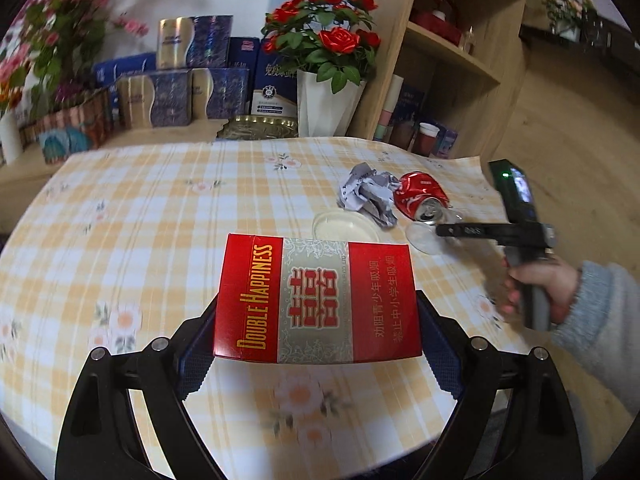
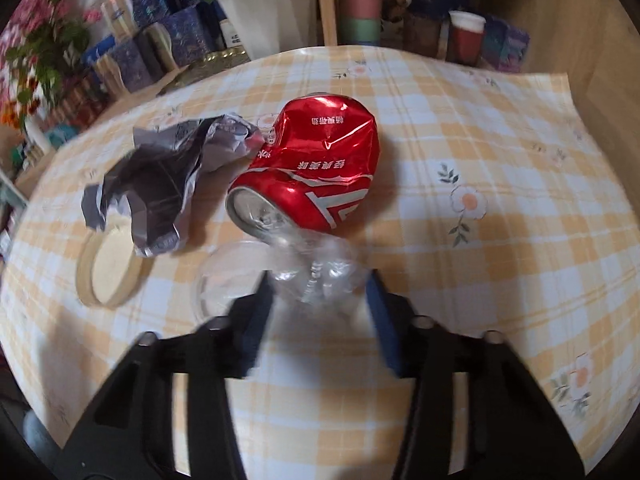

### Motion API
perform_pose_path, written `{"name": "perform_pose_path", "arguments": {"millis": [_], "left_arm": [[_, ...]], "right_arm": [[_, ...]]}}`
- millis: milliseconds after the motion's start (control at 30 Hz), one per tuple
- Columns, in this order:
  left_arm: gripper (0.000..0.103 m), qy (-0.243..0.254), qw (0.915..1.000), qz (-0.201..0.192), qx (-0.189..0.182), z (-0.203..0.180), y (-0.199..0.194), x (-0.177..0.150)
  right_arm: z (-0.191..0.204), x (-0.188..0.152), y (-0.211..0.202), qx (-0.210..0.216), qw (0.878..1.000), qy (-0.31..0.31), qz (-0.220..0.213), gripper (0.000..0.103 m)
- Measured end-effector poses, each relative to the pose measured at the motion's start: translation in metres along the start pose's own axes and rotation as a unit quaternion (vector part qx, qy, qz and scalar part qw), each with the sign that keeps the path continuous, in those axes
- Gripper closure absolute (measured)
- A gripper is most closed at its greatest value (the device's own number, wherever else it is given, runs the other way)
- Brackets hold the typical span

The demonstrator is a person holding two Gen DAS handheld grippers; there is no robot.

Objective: Collect trash
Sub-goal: 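Grasp the red Double Happiness pack with the left tool while the right grasps the clear plastic bag, then carry the pack over the bin with the left tool while the right drops the plastic bag in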

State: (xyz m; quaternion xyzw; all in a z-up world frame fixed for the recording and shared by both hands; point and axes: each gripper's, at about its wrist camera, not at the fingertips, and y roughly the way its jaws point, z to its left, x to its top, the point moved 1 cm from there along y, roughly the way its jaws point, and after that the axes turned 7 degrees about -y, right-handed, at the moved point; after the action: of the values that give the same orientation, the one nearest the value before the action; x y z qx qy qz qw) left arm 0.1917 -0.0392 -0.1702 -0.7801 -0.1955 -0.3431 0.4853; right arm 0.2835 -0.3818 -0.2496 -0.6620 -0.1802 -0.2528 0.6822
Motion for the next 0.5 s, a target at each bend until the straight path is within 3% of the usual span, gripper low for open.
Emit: {"name": "perform_pose_path", "arguments": {"millis": [133, 500], "left_arm": [[0.016, -0.003, 1.0, 0.0, -0.005, 0.004, -0.019, -0.013], [0.016, 0.002, 0.9998, 0.001, -0.019, -0.009, -0.052, -0.039]], "right_arm": [[-0.002, -0.004, -0.009, 0.017, 0.999, 0.022, -0.019, 0.071], [0.021, -0.053, -0.094, 0.061, 0.993, 0.021, -0.098, 0.072]]}}
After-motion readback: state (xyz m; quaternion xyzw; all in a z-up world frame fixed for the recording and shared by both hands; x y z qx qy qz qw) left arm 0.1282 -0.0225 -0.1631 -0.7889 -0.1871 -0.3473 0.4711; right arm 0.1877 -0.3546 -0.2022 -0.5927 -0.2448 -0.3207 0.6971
